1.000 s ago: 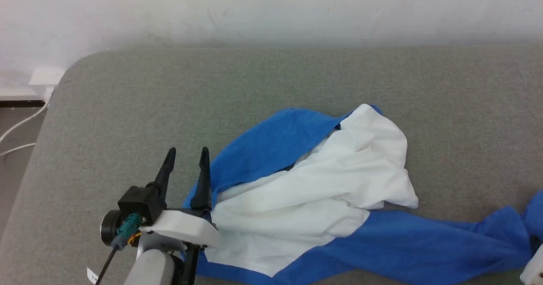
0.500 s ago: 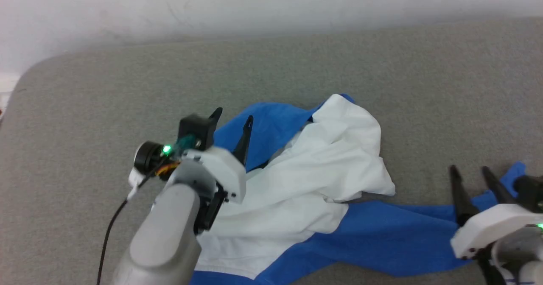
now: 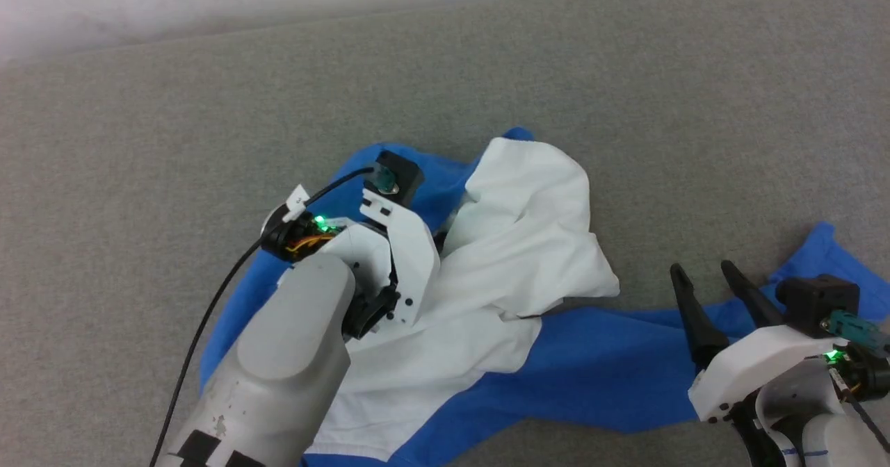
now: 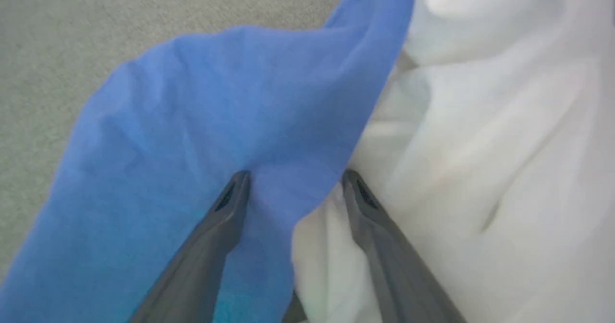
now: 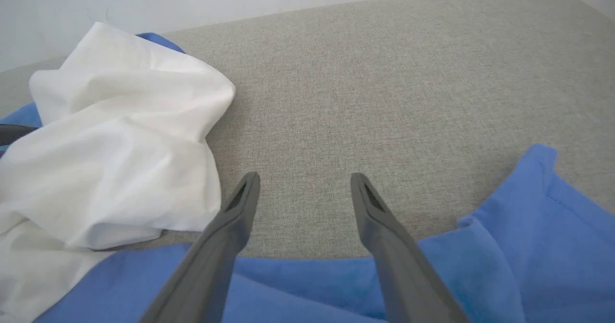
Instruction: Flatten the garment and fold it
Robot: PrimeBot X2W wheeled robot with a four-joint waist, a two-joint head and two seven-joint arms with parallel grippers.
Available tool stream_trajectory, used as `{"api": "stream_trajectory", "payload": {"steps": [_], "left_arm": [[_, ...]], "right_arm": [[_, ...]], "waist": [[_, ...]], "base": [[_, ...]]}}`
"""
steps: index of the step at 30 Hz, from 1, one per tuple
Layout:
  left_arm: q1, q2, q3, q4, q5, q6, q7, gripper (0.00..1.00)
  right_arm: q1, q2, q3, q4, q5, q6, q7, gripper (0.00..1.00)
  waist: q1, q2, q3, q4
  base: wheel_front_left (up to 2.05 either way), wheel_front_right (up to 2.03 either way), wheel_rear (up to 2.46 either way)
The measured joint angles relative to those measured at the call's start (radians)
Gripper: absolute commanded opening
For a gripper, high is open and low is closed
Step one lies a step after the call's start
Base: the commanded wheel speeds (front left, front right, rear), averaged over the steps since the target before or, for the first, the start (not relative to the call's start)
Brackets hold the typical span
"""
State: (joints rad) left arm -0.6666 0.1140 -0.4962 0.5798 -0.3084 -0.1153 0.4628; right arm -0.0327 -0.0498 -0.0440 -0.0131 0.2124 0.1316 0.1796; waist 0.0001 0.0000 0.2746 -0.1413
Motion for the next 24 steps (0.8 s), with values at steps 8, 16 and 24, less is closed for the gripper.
{"api": "stream_trajectory", "payload": {"steps": [8,16,24], "left_arm": [[-0.014,0.039,-0.025,-0.044,-0.002,-0.006,0.082,0.50],[0.012,0.048,-0.014,-0.066,-0.008,0.020,-0.014,0.00],[0.029,0.033,0.114,-0.128,-0.077,0.096,-0.243,0.00]], "right_arm": [[-0.012,0.000,0.016,0.007,0.006,0.000,-0.005,1.00],[-0.016,0.000,0.024,0.014,0.006,0.000,0.005,1.00],[-0.013,0.000,0.026,0.014,-0.002,0.000,0.024,1.00]], "waist": [[0.0000,0.0000,0.011,-0.002],[-0.0001,0.0000,-0.009,0.020],[-0.0002,0.0000,-0.041,0.056]], "base": [[0.00,0.00,0.00],[0.00,0.00,0.00],[0.00,0.00,0.00]]}}
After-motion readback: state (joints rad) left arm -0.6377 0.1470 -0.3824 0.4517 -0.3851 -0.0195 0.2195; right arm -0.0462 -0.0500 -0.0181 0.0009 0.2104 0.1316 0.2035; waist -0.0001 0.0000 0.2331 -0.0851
